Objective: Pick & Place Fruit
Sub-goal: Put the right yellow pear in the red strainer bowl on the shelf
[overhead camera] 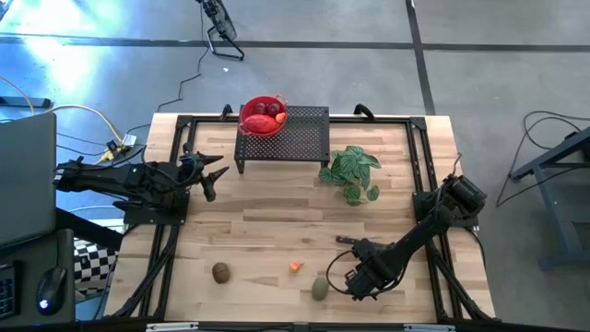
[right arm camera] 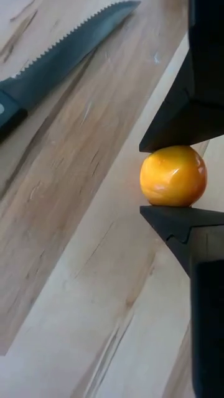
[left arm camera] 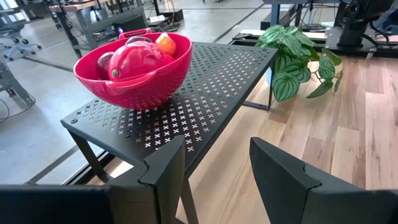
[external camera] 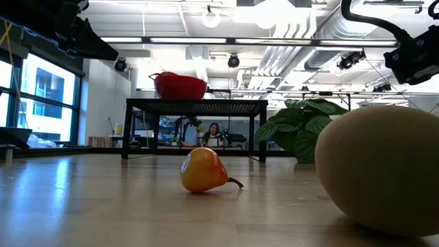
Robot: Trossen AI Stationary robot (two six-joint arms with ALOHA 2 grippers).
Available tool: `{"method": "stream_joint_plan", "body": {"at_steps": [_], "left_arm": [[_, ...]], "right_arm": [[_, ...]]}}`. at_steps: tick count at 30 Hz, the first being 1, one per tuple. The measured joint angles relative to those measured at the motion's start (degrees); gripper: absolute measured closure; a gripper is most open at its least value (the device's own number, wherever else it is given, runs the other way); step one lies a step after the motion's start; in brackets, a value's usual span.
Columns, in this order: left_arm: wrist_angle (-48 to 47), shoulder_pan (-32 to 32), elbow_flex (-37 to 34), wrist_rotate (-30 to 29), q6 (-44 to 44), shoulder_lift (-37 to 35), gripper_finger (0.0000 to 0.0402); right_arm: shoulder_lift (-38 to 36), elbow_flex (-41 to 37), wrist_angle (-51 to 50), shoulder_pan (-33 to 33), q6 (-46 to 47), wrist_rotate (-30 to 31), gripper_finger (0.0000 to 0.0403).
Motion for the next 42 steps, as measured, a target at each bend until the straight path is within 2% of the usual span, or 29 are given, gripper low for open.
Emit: {"method": "stream_joint_plan", "body": {"at_steps": [8, 18, 26, 34, 42], "left_arm": [[0.02, 0.01, 0.00, 0.00, -0.01, 0.00, 0.0227], [0.02, 0.02, 0.00, 0.00, -0.01, -0.01, 0.0227], [0.00, 0.02, 0.00, 0.00, 0.00, -0.01, 0.0227], [0.00, 0.00, 0.00, 0.00, 0.01, 0.01, 0.0227], [0.02, 0.00, 0.00, -0.02, 0.01, 0.00, 0.0227]], "right_arm": [[-0.57, 0.00, 0.12, -2.04, -4.27, 2.04, 0.0274], [-5.33, 0.00, 0.75, -7.62, -12.33, 9.37, 0.0275], [-11.77, 0.00, 4.02, -14.92, -24.65, 17.19, 0.0281], [-16.85, 0.02, 18.47, -25.41, -45.84, 21.30, 0.0286], [-16.40, 0.04, 40.32, -36.68, -66.69, 17.10, 0.0284]]}}
